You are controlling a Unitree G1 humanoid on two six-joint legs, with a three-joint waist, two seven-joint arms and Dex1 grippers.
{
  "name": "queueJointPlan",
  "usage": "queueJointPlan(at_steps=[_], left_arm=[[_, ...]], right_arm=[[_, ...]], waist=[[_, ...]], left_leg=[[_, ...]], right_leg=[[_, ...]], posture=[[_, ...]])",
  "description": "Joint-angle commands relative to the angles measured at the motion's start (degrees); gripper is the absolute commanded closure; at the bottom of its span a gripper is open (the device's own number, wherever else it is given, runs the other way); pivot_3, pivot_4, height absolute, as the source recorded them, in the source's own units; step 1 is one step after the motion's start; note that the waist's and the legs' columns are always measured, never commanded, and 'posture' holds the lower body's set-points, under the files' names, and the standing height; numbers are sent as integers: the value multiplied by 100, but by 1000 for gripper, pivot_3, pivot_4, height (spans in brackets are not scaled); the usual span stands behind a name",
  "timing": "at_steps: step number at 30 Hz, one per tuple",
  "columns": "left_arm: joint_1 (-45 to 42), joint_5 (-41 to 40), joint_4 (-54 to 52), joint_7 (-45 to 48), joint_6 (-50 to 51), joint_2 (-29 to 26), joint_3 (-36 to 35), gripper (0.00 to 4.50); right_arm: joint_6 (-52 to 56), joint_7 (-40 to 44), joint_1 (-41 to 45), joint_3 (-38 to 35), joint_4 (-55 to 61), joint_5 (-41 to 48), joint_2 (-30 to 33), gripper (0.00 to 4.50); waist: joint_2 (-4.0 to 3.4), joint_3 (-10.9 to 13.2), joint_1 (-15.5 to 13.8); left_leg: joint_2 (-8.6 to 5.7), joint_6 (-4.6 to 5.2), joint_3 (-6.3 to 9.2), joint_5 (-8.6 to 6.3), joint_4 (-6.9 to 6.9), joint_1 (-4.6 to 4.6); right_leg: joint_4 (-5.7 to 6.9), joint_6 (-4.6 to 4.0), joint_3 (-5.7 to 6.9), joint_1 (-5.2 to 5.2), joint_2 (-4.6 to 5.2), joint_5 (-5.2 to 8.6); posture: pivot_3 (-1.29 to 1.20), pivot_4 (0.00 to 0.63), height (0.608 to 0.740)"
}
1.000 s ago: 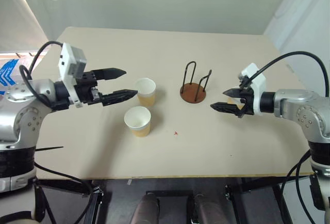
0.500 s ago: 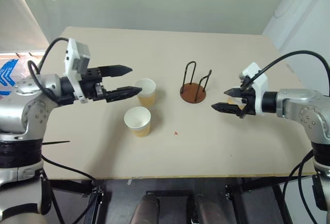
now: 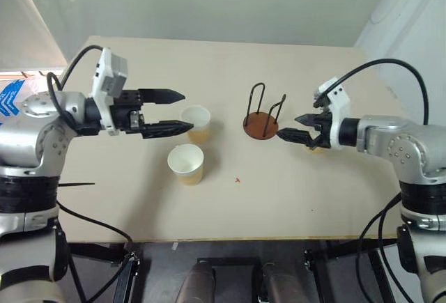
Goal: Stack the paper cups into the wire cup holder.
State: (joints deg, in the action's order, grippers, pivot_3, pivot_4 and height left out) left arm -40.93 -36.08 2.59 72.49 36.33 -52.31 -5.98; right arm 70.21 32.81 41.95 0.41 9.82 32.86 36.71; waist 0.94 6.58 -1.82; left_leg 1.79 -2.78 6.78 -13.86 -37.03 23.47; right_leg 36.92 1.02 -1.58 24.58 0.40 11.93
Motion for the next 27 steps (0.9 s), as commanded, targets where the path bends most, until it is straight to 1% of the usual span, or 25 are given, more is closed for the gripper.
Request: queueJointPlan(at_steps=[1,12,16,25,27], left_arm=[[-166,26,-35,70,-128,7,-54,0],[-142,54,-65,49,-140,17,-97,0],[-125,52,-79,24,-138,6,-123,0],[-3,5,-156,-73,-133,1,-237,0],[37,11,-163,-81,-145,7,-239,0]], right_arm=[[-223,-132,180,67,-129,-229,-95,17],[-933,-261,600,453,-1084,-897,-759,17],[-1157,-267,820,503,-1425,-1055,-984,17],[-1596,-300,1186,495,-2098,-1376,-1442,17],[-1690,-368,1210,466,-2229,-1446,-1533,384]], waist=[[0,0,1],[-2,1,7],[-2,1,4],[-2,1,4],[-2,1,6]], left_leg=[[0,0,0,0,0,0],[1,-1,0,0,3,4],[1,-2,2,0,2,11],[2,-23,6,13,2,50],[2,-24,7,13,2,52]], right_leg=[[0,0,0,0,0,0],[5,-10,0,18,0,-6],[4,-13,0,23,0,-7],[8,-23,4,70,0,-16],[7,-24,4,71,0,-16]], posture=[[0,150,740],[0,150,740],[0,150,740],[0,150,740],[0,150,740]])
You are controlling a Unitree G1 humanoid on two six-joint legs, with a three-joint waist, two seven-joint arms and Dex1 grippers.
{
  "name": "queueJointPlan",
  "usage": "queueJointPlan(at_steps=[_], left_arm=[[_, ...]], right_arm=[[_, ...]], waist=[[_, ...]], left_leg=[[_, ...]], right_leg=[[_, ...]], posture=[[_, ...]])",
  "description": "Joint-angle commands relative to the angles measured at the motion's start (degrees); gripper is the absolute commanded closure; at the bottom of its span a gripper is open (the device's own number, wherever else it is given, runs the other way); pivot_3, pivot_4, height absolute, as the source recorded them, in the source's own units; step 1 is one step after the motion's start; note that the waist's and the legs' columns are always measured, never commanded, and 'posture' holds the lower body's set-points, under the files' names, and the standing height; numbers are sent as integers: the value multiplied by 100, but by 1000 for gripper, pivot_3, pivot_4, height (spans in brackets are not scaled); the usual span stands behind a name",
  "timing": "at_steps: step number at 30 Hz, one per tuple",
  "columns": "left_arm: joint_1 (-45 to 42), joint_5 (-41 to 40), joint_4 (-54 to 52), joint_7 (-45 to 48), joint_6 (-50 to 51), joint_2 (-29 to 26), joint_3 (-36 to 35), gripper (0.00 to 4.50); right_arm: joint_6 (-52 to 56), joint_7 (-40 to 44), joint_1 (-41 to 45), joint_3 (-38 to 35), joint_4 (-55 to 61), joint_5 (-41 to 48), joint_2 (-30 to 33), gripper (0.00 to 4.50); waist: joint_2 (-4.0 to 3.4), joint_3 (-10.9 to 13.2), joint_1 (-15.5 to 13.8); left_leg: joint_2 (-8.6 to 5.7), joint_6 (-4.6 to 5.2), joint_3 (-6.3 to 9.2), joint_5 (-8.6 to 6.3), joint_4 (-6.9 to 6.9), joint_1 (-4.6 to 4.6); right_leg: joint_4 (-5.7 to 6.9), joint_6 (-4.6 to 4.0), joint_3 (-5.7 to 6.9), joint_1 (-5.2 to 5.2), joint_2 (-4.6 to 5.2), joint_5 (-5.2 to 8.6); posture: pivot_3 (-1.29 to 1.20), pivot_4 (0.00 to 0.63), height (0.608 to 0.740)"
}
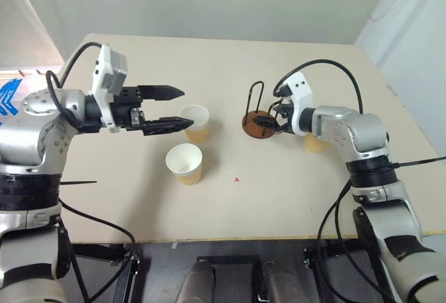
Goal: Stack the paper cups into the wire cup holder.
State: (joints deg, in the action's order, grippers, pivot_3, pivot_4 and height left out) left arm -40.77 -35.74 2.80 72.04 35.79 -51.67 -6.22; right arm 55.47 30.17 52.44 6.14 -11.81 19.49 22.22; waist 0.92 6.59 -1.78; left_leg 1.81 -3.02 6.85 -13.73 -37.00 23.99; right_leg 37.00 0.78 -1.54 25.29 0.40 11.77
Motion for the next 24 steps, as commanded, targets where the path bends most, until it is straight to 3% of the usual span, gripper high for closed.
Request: queueJointPlan(at_steps=[1,12,18,24], left_arm=[[33,-20,-182,-37,-94,-54,-214,0],[143,-199,-136,-78,204,-85,-335,0],[159,-283,-198,-91,310,-79,-381,0],[401,-725,-908,49,842,-124,-273,0]], right_arm=[[-243,-132,165,-125,-109,-143,-115,578],[-17,-124,82,-513,-93,-81,6,4409],[136,695,-205,-635,654,415,393,4469],[716,1608,-409,-739,2035,1320,1095,4469]], waist=[[0,0,2],[0,0,-3],[0,0,-15],[-1,1,0]], left_leg=[[0,0,0,0,0,0],[0,-5,2,3,0,3],[0,-8,2,5,-1,4],[-1,-42,-4,24,-1,6]], right_leg=[[0,0,0,0,0,0],[3,-5,1,4,0,-6],[3,-6,3,2,0,-8],[-1,-4,1,2,-2,-8]], posture=[[0,150,740],[0,150,740],[0,150,740],[0,150,740]])
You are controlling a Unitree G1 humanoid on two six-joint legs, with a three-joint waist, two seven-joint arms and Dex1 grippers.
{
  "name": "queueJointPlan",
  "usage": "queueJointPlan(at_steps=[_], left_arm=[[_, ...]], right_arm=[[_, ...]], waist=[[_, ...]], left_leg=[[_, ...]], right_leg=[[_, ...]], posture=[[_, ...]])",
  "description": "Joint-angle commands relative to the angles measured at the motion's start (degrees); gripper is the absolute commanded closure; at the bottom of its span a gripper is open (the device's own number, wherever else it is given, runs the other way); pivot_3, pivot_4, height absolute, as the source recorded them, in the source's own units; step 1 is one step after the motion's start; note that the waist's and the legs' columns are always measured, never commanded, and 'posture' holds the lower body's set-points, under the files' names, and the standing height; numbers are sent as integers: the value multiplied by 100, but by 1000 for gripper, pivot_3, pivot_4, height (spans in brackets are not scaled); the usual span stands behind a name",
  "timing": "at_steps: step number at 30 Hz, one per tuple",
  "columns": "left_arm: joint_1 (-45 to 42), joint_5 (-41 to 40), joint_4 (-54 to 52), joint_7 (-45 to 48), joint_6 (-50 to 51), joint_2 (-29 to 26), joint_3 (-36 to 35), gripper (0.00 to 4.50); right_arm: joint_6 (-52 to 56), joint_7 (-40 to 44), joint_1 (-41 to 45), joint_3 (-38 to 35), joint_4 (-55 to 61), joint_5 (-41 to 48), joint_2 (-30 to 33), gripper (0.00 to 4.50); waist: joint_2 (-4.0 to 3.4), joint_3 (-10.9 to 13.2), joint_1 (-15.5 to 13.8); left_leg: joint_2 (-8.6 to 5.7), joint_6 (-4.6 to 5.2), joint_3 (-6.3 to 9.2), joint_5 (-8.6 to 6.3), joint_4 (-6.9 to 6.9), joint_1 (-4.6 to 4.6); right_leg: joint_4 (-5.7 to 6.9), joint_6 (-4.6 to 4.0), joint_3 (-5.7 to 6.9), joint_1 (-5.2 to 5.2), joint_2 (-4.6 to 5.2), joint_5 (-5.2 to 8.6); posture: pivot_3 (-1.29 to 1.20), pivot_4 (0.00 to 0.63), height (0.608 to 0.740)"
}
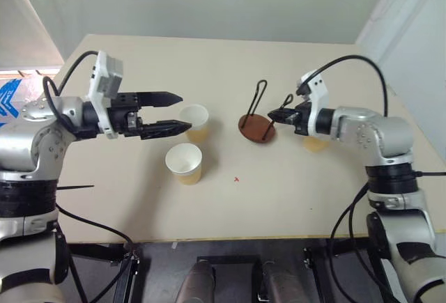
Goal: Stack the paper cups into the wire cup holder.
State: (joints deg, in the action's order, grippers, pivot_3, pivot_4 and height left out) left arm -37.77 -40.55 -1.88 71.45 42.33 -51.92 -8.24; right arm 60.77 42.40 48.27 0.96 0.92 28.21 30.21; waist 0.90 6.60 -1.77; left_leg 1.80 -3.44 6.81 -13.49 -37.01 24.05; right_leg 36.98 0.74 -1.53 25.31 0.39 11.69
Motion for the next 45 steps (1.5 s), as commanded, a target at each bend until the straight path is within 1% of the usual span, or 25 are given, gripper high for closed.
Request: queueJointPlan(at_steps=[1,4,7,8,9,15,17,18,26,29,34,38,40,45], left_arm=[[154,-297,-538,107,258,-99,-53,0],[273,-350,-742,103,333,-88,-3,0],[226,-423,-799,94,400,-69,0,0],[211,-445,-828,130,418,-86,12,0],[226,-458,-894,205,427,-131,40,0],[394,-363,-1167,736,323,-539,238,0],[282,-228,-1031,869,218,-664,290,0],[223,-167,-960,899,166,-697,300,0],[83,53,-674,840,-53,-726,289,0],[164,50,-708,802,-66,-696,275,0],[179,55,-720,755,-77,-656,276,0],[219,45,-761,730,-65,-622,270,0],[238,39,-777,723,-62,-617,268,0],[366,83,-846,765,-140,-627,315,0]], right_arm=[[282,508,-82,-177,1047,575,454,4469],[380,779,-396,19,1751,769,892,4469],[403,924,-679,129,2158,892,1172,4469],[397,937,-737,151,2222,914,1212,4469],[328,928,-792,215,2259,874,1247,4469],[-33,889,-917,529,2218,651,1239,4469],[-182,904,-952,645,2156,565,1218,4469],[-229,907,-959,680,2126,540,1205,4469],[-614,971,-1050,950,2000,310,1212,4469],[-883,1082,-1194,1206,2053,66,1305,4469],[-1175,1193,-1315,1497,2021,-272,1433,4469],[-1128,1357,-1392,1569,2054,-288,1533,3343],[-1121,1391,-1432,1566,2093,-313,1572,2636],[-1027,1409,-1527,1443,2035,-375,1788,903]], waist=[[1,-1,0],[1,-1,-12],[2,-1,-12],[1,-1,-9],[1,-1,-6],[1,-1,26],[1,-1,26],[1,-1,26],[1,-1,20],[1,-1,20],[1,0,23],[1,-1,24],[1,-1,22],[1,-1,21]], left_leg=[[1,-4,-1,2,0,-1],[1,-17,-1,10,0,-2],[2,-15,0,9,-5,-2],[1,-9,-1,7,-6,-2],[1,28,-1,-10,-6,-4],[2,49,0,10,-7,-10],[2,58,1,20,-6,-10],[4,60,1,23,-6,-10],[3,68,0,33,-8,-5],[3,68,0,30,-5,-3],[3,67,0,26,-4,-1],[3,67,1,27,-4,-2],[3,67,0,27,-5,-2],[3,67,0,27,-6,-1]], right_leg=[[-1,0,0,-2,0,0],[-2,0,0,-6,-1,0],[-2,4,0,-10,-1,-2],[-1,9,-2,-10,-1,-5],[0,12,-3,-10,0,-10],[-2,5,-5,-10,-2,-40],[-1,-14,-4,-10,-2,-36],[-1,-39,-4,-10,-3,-28],[-2,-48,-5,-10,0,-32],[-5,-47,-4,-9,0,-32],[-7,-9,-4,-8,0,-55],[-7,-23,-4,-9,0,-47],[-6,-41,-5,-9,0,-36],[-7,-42,-6,-10,0,-36]], posture=[[0,150,740],[0,150,740],[0,150,740],[0,150,740],[0,150,740],[0,150,740],[0,150,740],[0,150,740],[0,150,740],[0,150,740],[0,150,740],[0,150,740],[0,150,740],[0,150,740]])
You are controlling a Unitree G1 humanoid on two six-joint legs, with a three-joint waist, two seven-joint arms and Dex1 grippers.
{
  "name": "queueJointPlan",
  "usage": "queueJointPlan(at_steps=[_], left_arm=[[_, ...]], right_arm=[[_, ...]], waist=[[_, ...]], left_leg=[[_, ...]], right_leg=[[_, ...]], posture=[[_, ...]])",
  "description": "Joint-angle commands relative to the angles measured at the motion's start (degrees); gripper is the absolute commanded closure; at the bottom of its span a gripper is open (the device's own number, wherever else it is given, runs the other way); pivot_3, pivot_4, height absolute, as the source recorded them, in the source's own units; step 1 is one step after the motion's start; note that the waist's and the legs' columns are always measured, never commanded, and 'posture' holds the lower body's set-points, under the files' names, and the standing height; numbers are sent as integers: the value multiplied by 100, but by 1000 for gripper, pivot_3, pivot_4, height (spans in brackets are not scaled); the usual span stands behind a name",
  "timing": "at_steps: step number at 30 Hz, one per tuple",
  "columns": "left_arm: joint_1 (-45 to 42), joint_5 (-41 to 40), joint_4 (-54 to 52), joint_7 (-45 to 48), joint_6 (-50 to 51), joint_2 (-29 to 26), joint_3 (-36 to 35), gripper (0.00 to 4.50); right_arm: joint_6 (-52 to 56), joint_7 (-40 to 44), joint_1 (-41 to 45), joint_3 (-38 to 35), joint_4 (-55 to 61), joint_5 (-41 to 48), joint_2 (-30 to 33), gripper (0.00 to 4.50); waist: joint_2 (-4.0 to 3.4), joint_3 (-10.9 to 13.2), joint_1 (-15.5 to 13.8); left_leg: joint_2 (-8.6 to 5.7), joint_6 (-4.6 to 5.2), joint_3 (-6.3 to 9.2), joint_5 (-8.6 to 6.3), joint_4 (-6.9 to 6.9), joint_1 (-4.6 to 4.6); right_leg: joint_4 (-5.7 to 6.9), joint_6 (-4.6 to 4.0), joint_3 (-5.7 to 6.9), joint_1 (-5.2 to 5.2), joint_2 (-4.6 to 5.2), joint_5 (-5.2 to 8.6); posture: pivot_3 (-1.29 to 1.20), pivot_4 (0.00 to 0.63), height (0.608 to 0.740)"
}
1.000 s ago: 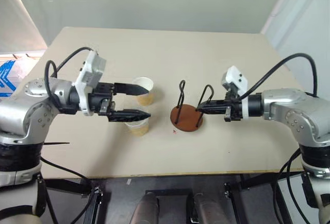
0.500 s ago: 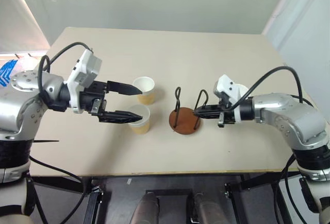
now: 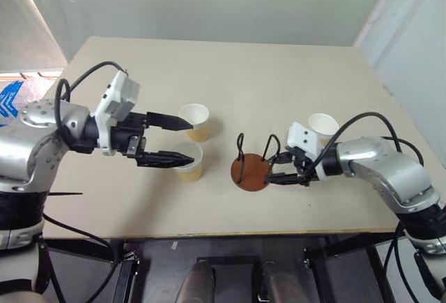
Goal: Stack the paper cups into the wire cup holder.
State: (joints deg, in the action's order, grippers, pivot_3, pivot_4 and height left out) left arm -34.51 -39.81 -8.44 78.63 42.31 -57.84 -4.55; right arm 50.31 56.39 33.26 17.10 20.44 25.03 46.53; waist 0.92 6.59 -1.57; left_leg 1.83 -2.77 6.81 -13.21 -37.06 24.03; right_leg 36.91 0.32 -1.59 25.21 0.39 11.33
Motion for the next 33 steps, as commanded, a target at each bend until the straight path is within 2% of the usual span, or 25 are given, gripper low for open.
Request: queueJointPlan(at_steps=[1,2,3,10,15,18,21,24,28,33], left_arm=[[56,16,-199,46,-149,-25,-41,0],[61,21,-204,40,-159,-15,-32,0],[54,26,-200,34,-170,-1,-19,0],[238,479,-145,297,-714,-199,133,0],[37,69,-89,-100,-343,105,-195,0],[96,94,-32,-98,-361,-18,-335,0],[629,298,-143,119,-632,-319,-412,0],[825,323,-243,123,-760,-390,-421,0],[673,297,-250,-3,-767,-279,-381,0],[198,-74,-353,-163,-480,-171,-505,0]], right_arm=[[29,11,-68,-211,55,-70,216,533],[33,33,-111,-237,44,-78,284,183],[109,42,-207,-352,41,-58,432,28],[702,26,-537,-1374,417,567,873,28],[879,32,-267,-1933,405,803,1135,28],[873,62,-68,-1990,306,840,1259,28],[749,171,78,-1903,218,756,1420,28],[293,273,251,-1568,-178,310,1585,28],[-529,581,585,-883,-909,-467,1694,28],[-1406,1061,1145,-179,-1903,-1277,1543,28]], waist=[[0,0,0],[0,0,0],[0,0,-3],[0,0,-10],[0,0,3],[0,0,3],[-3,-1,25],[-5,-1,27],[-4,-1,-17],[-5,-1,-16]], left_leg=[[0,0,0,0,0,0],[0,0,0,0,0,0],[0,0,0,0,0,0],[0,0,-5,0,1,3],[0,-1,-8,3,0,1],[0,1,-11,5,-2,3],[0,2,-11,3,1,-1],[0,5,-11,-3,4,-1],[0,8,-6,-4,3,2],[0,11,-6,-2,0,2]], right_leg=[[0,1,0,0,0,0],[0,1,0,0,0,-1],[0,4,0,0,0,-2],[-4,2,-3,-1,0,0],[-4,2,-6,-3,-3,5],[-6,4,-8,-3,-2,4],[-7,4,-9,-3,-3,5],[-6,11,-10,-2,-3,15],[-3,8,-10,-4,-1,16],[1,8,-8,-1,0,5]], posture=[[0,150,740],[0,150,740],[0,150,740],[0,150,740],[0,150,740],[0,150,740],[0,150,740],[0,150,740],[0,150,740],[0,150,740]])
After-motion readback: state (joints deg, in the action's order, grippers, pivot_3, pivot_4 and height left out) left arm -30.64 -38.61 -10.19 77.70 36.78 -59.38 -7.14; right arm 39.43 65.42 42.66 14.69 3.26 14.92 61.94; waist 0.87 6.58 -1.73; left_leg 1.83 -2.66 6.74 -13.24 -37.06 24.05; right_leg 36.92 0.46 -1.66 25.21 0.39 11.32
